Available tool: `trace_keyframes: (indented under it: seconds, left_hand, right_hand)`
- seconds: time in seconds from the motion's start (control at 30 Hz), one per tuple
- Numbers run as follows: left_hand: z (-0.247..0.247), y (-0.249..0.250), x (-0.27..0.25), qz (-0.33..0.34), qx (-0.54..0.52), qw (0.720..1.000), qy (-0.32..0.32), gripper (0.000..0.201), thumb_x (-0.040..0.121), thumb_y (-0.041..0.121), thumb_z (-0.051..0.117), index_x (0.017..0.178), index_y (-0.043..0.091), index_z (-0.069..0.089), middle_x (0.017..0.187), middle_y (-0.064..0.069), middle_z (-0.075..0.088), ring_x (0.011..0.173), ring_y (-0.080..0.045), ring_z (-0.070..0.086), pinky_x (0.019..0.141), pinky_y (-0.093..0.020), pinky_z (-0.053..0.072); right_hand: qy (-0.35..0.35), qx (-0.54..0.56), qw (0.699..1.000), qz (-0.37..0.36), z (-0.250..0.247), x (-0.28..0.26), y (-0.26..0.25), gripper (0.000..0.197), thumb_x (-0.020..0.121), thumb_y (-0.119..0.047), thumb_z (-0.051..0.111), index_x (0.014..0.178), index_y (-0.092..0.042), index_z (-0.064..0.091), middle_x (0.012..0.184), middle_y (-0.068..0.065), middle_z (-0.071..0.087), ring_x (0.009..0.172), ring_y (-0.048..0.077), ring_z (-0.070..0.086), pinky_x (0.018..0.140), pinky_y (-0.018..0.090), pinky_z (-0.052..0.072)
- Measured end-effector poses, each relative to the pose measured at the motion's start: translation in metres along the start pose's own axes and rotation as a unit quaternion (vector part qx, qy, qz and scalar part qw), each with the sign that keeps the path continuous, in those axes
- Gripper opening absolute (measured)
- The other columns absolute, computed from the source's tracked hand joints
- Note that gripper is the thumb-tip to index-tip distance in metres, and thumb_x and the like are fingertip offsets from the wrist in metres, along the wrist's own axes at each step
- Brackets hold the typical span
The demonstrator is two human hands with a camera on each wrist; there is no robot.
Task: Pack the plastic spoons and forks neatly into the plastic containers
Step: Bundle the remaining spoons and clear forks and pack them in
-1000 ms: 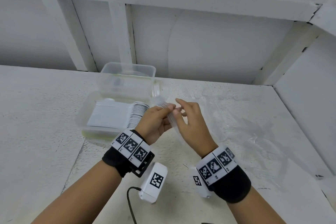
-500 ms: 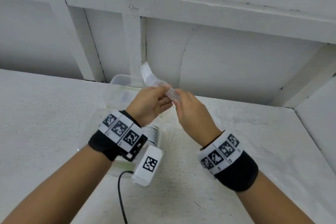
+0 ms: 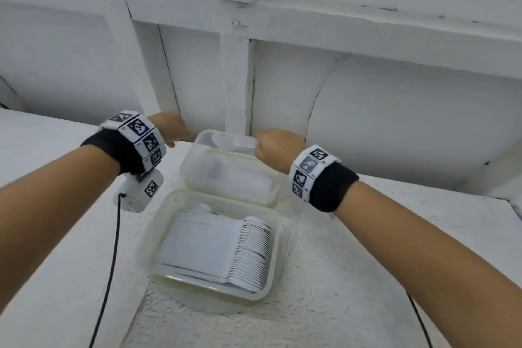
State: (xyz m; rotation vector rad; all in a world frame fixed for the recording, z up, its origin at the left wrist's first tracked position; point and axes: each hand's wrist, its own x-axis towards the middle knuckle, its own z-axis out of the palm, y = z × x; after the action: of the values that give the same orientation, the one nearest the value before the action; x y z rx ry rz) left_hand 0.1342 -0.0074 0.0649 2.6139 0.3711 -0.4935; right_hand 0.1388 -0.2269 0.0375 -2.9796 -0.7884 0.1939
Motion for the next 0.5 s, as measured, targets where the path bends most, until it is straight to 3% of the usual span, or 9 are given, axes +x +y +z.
trace_keyframes:
  seconds: [0.13,0.23,0.3,0.4,0.5]
  left_hand:
    - [0.015,-0.01,0.013,-0.033,-0.04,0.997,-0.052,0.029,0.095,0.018,0.051,0.113,-0.005,0.056,0.088,-0.011,0.06,0.075,-0.025,0.058,0.067,-0.03,0.048]
    - [0.024,-0.011,0.017,-0.036,-0.057,0.996,-0.065,0.02,0.095,0.012,0.05,0.107,-0.002,0.058,0.078,-0.009,0.06,0.066,-0.021,0.058,0.063,-0.029,0.049]
    - [0.027,-0.011,0.018,-0.034,-0.062,0.996,-0.057,0.013,0.095,0.009,0.049,0.104,0.001,0.055,0.073,-0.007,0.059,0.061,-0.018,0.057,0.058,-0.026,0.048]
    - [0.029,-0.011,0.018,-0.033,-0.067,0.996,-0.053,0.012,0.095,0.01,0.048,0.102,0.002,0.054,0.074,-0.007,0.059,0.061,-0.019,0.057,0.06,-0.028,0.049]
    - [0.029,-0.012,0.018,-0.028,-0.072,0.995,-0.063,0.017,0.096,0.013,0.046,0.103,0.001,0.055,0.079,-0.009,0.06,0.065,-0.021,0.058,0.065,-0.029,0.05]
  right_hand:
    - [-0.016,-0.098,0.995,-0.021,0.018,0.016,-0.008,0.029,0.094,-0.002,0.033,0.121,0.0,0.045,0.113,0.016,0.055,0.094,0.033,0.058,0.067,0.034,0.036]
    - [-0.023,-0.121,0.992,-0.03,0.032,0.025,-0.008,0.027,0.092,0.002,0.036,0.117,0.0,0.044,0.108,0.017,0.055,0.084,0.032,0.057,0.063,0.034,0.038]
    - [-0.03,-0.101,0.994,-0.024,0.04,0.029,-0.006,0.027,0.091,0.001,0.036,0.117,-0.001,0.044,0.108,0.017,0.054,0.088,0.033,0.058,0.066,0.036,0.044]
    - [-0.068,-0.081,0.994,-0.026,0.047,0.033,0.0,0.029,0.095,-0.006,0.036,0.123,-0.004,0.042,0.115,0.014,0.055,0.098,0.031,0.057,0.077,0.038,0.05]
    - [-0.104,-0.076,0.991,-0.025,0.05,0.036,0.006,0.037,0.1,-0.024,0.035,0.132,-0.007,0.039,0.125,0.014,0.052,0.112,0.031,0.053,0.086,0.036,0.044]
